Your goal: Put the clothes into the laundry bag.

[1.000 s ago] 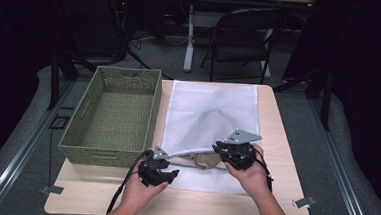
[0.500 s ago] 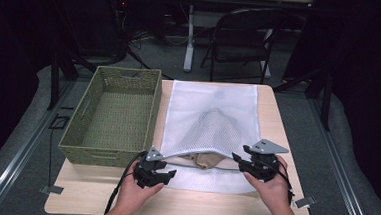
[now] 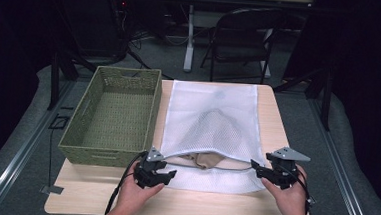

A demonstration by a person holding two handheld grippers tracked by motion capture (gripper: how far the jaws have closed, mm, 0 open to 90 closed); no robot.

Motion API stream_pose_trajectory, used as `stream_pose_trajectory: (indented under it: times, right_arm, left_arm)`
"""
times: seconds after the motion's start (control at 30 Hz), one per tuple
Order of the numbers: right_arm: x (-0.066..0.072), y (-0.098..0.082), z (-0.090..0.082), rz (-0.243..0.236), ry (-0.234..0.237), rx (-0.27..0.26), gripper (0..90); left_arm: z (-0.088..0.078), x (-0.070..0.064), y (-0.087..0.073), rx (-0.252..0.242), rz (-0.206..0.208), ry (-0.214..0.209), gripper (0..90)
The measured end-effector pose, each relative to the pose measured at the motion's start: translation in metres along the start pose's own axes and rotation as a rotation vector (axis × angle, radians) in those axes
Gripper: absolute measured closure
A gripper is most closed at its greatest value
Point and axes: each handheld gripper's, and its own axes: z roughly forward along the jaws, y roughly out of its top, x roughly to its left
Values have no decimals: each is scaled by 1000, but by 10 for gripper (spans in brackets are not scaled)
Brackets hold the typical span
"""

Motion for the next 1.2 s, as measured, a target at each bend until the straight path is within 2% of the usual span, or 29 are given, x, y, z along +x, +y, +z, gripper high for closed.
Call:
stream_pose_trajectory:
  times: [0.13,0.27,0.37,0.43,0.6,0.7,0.83,0.9,1.0,1.13,1.17,1.2]
  right_arm:
    - [-7,-10,-1,28,-16,16,360]
    - [-11,-19,3,64,-3,21,359]
    - [-13,-28,12,83,7,45,359]
    - [-13,-31,15,88,12,58,359]
    - [-13,-35,20,99,25,73,359]
    - [-15,-37,21,111,29,80,359]
    - [-19,-41,23,149,51,93,362]
    - [-19,-42,24,169,70,97,387]
    - [-19,-41,25,163,79,112,453]
    - [-18,-39,22,141,79,124,615]
    - [-19,-38,21,130,81,136,688]
    - [-20,-38,21,126,78,138,713]
  left_arm:
    - [-2,0,0,-10,3,7,487]
    - [-2,0,-1,-14,4,14,484]
    - [-1,1,-2,-23,11,32,476]
    - [-1,3,-2,-15,16,35,473]
    - [0,4,-4,-4,-12,37,459]
    - [-1,3,-4,8,-14,37,457]
    - [-2,2,-4,15,-17,42,452]
    - [-3,2,-5,15,-21,48,452]
    - [-4,1,-5,19,-38,55,441]
    - [-6,0,-8,33,-47,61,421]
    - [-6,0,-9,37,-46,60,416]
    - [-5,0,-10,38,-51,66,413]
